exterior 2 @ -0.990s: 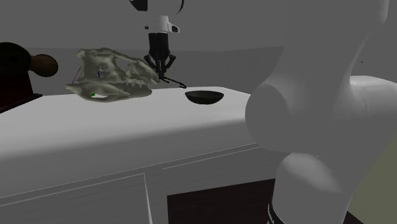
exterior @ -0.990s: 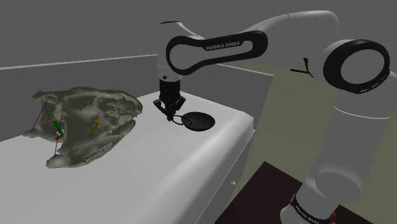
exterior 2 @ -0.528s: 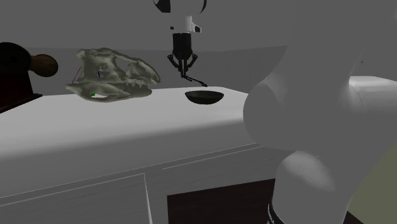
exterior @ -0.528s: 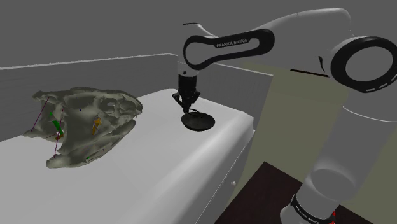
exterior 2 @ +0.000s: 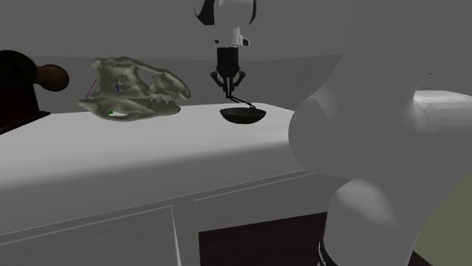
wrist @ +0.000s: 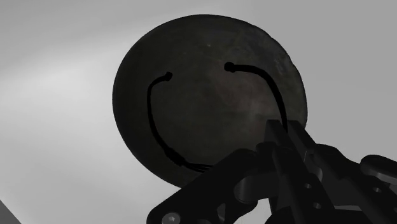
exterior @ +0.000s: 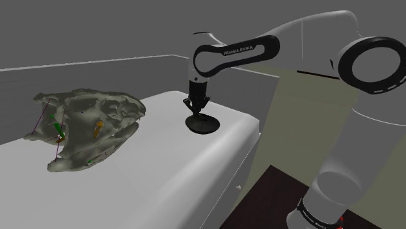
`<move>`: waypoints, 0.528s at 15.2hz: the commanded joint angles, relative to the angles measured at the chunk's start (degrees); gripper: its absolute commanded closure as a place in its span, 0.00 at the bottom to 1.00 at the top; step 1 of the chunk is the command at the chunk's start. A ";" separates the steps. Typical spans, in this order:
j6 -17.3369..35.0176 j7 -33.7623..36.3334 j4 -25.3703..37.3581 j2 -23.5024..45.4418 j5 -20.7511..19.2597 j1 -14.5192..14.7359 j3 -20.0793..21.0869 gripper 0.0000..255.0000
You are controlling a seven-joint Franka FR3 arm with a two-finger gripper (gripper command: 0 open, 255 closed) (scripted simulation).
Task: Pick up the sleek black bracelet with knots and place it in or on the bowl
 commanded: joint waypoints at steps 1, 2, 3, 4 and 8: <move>1.50 0.13 -1.17 0.33 -0.12 0.03 0.02 1.00; 2.24 0.19 -1.76 0.49 -0.19 0.04 0.02 1.00; 2.98 0.25 -2.34 0.66 -0.26 0.05 0.02 1.00; 3.72 0.31 -2.90 0.85 -0.34 0.06 0.02 1.00; 6.65 0.59 -5.01 1.72 -0.70 0.11 0.02 1.00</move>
